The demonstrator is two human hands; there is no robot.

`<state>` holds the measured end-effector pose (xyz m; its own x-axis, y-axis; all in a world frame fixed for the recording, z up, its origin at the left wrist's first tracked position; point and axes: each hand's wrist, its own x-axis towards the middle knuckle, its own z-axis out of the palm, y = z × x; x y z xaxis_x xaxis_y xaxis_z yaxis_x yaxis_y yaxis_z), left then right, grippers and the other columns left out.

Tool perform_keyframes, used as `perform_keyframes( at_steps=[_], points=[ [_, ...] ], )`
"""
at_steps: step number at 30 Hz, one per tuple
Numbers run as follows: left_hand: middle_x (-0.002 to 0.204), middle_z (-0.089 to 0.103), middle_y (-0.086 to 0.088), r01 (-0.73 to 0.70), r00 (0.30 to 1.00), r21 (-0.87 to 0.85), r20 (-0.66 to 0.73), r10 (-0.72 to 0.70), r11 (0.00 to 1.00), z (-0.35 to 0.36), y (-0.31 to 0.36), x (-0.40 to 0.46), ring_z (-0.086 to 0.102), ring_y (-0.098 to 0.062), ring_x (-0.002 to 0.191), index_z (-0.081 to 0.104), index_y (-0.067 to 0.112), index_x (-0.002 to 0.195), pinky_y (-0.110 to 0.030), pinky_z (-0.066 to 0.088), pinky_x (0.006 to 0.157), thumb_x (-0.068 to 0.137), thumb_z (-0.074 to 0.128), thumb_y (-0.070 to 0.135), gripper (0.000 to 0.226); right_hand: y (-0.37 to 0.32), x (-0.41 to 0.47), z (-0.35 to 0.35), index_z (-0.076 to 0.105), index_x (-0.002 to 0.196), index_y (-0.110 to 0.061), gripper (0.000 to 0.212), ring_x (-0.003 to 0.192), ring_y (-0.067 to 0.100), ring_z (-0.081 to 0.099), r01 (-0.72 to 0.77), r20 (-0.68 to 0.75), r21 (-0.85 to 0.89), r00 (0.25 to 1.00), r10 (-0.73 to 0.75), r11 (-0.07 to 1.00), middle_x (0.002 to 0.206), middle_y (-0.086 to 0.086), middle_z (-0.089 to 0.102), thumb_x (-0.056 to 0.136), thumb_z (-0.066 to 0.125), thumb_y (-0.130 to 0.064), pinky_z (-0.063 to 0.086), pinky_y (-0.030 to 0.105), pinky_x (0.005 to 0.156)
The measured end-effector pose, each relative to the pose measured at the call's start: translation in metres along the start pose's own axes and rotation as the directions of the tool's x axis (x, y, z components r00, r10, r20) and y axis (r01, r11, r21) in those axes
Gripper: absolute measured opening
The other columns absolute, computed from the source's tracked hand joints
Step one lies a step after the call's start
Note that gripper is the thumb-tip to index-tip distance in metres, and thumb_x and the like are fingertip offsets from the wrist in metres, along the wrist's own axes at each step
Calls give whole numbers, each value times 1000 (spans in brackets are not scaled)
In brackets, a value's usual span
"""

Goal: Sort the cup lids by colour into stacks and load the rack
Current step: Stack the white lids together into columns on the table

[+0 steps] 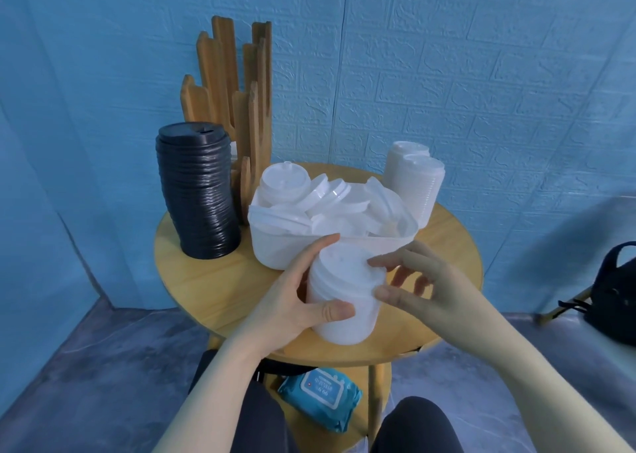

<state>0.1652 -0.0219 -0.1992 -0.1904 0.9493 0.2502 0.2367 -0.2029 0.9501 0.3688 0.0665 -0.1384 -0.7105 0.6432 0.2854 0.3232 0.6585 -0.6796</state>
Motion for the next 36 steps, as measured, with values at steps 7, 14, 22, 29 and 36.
perform_keyframes(
  at_steps=[7, 14, 22, 29, 36],
  points=[
    [140, 47, 33, -9, 1000, 10, 16, 9, 1000, 2, 1, 0, 43, 7, 133, 37, 62, 137, -28, 38, 114, 58, 87, 50, 94, 17, 3, 7, 67, 90, -40, 23, 116, 5, 49, 84, -77, 96, 994, -77, 992, 117, -18, 53, 73, 74, -54, 37, 10, 87],
    [150, 39, 30, -25, 999, 30, 23, 24, 999, 1, 2, -1, 35, 5, 141, 28, 74, 135, -32, 33, 118, 62, 87, 48, 97, -4, 14, 26, 57, 76, -17, 39, 123, -3, 48, -53, -168, 180, 982, 84, 982, 123, -22, 56, 71, 71, -53, 38, 16, 94],
    [143, 42, 36, -13, 1000, 60, 23, 12, 998, 1, 4, -2, 32, 18, 134, 37, 53, 143, -6, 33, 102, 71, 83, 35, 87, -23, 14, 33, 50, 80, -33, 42, 119, -11, 31, 35, -75, -126, 996, -44, 991, 118, -33, 47, 69, 57, -73, 27, 26, 98],
    [143, 40, 32, 12, 999, 8, 35, -13, 1000, 0, 3, -1, 39, 21, 126, 34, 51, 143, -3, 37, 96, 68, 87, 33, 93, -9, 14, 8, 59, 92, -40, 23, 129, -8, 37, 9, 130, 113, 991, -24, 994, 130, -22, 51, 77, 75, -48, 27, 10, 97],
    [141, 38, 33, 49, 998, -45, 33, -47, 998, 1, 4, -2, 40, 25, 122, 28, 53, 140, -5, 41, 93, 65, 85, 28, 98, -14, 23, 18, 52, 125, -47, 52, 129, -1, 36, 49, 182, 41, 982, -56, 998, 130, -29, 48, 75, 61, -61, 31, 35, 110]
  ],
)
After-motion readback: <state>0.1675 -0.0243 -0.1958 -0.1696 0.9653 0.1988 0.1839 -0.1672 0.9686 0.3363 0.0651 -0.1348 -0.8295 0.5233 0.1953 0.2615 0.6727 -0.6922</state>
